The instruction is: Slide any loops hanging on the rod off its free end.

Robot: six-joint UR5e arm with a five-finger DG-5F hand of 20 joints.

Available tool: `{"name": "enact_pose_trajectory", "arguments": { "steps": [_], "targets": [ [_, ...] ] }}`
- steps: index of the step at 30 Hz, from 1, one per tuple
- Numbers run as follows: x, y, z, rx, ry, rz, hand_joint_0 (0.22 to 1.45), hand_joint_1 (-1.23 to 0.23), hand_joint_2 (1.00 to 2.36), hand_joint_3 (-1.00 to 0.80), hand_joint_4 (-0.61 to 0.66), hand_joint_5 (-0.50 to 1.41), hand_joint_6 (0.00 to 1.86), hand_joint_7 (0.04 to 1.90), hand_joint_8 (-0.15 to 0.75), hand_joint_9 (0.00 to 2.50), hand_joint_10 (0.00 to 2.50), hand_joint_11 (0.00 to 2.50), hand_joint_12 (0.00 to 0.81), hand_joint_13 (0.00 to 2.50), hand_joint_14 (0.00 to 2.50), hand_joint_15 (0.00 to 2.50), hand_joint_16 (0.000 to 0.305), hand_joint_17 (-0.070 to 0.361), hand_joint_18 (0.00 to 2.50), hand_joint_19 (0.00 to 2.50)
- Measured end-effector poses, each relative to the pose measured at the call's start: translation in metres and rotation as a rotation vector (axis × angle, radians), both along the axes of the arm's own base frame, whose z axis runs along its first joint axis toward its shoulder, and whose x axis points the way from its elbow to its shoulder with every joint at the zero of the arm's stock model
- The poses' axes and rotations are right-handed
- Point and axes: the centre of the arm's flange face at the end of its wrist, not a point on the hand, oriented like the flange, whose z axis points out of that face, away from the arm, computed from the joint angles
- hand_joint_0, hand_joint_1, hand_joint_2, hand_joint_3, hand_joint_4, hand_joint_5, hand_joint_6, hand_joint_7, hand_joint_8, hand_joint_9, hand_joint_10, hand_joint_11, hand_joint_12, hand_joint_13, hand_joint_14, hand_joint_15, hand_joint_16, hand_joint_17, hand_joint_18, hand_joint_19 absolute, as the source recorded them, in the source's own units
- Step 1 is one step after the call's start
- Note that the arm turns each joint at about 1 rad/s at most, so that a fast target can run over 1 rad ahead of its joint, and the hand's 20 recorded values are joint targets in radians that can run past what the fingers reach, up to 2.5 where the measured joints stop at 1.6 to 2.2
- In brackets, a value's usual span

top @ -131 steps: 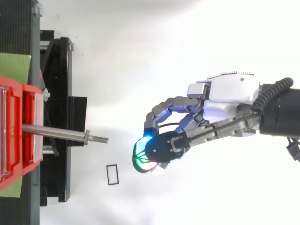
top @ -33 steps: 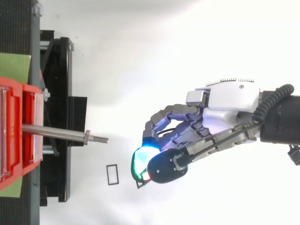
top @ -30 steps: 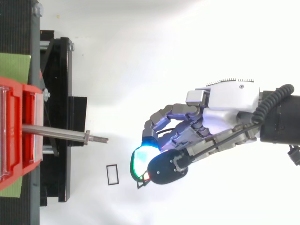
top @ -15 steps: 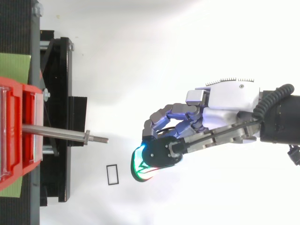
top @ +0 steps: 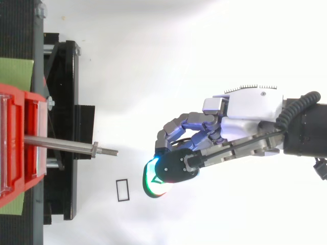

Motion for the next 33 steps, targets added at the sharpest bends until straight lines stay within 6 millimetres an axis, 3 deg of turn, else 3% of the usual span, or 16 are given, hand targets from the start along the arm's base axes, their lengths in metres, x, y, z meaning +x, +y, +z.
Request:
{"name": "enact_pose_trajectory", "arguments": {
  "steps": [11,18,33],
  "targets": [
    [0.0,0.0,0.0,-0.001,0.0,0.0,0.61,-0.77,1.02,-0.21,-0.02,-0.12,0.85,1.01,0.204,0.66,0.0,0.04,0.289,0.33,0.0,0.03,0.038,0.085,0.38,0.23],
    [-0.0001,-0.0022,-0.0002,-0.002,0.001,-0.002,0.61,-0.8,1.01,-0.14,-0.2,-0.11,0.85,0.96,0.22,0.74,0.0,0.04,0.321,0.39,0.0,0.01,0.045,0.101,0.49,0.23],
    [-0.0003,-0.0092,-0.0001,-0.012,-0.001,-0.003,0.63,-0.83,1.02,-0.15,-0.18,-0.12,0.86,1.05,0.208,0.73,0.0,0.09,0.299,0.38,0.0,0.01,0.04,0.089,0.48,0.26]
  ]
}}
